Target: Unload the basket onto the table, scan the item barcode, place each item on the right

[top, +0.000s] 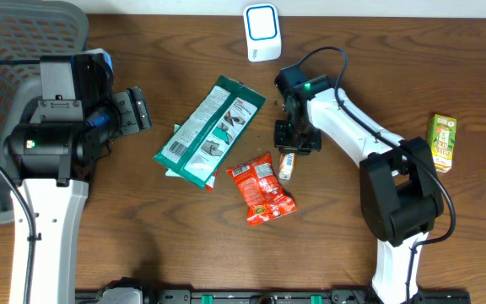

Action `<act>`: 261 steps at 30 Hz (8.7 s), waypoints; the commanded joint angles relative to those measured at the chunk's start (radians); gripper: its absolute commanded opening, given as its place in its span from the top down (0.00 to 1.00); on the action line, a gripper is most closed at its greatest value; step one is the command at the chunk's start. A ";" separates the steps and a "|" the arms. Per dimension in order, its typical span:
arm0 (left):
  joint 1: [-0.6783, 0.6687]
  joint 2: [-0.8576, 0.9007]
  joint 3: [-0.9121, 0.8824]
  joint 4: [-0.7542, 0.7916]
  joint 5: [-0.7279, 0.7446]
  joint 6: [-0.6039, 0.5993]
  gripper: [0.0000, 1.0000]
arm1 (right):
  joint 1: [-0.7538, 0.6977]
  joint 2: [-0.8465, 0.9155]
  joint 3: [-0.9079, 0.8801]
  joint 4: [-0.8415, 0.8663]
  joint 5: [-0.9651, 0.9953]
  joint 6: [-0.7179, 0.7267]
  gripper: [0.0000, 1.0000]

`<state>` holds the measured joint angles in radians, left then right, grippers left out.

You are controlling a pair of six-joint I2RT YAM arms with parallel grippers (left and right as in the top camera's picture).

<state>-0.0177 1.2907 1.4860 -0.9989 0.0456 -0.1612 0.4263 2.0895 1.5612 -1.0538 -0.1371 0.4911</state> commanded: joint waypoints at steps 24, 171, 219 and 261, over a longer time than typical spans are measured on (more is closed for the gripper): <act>-0.001 0.003 0.019 -0.003 -0.009 -0.009 0.17 | -0.248 -0.008 0.062 -0.109 0.106 -0.117 0.75; -0.001 0.003 0.019 -0.003 -0.009 -0.009 0.17 | -0.143 0.080 1.135 -0.522 0.164 -0.462 0.99; -0.001 0.003 0.019 -0.003 -0.009 -0.009 0.17 | -0.638 0.089 0.106 -0.159 0.188 -0.417 0.18; -0.001 0.003 0.019 -0.003 -0.009 -0.009 0.17 | -0.676 0.064 0.067 -0.115 0.137 -0.403 0.32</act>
<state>-0.0177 1.2922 1.4872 -0.9989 0.0456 -0.1612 -0.2073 2.1708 1.6276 -1.1664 -0.0299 0.0757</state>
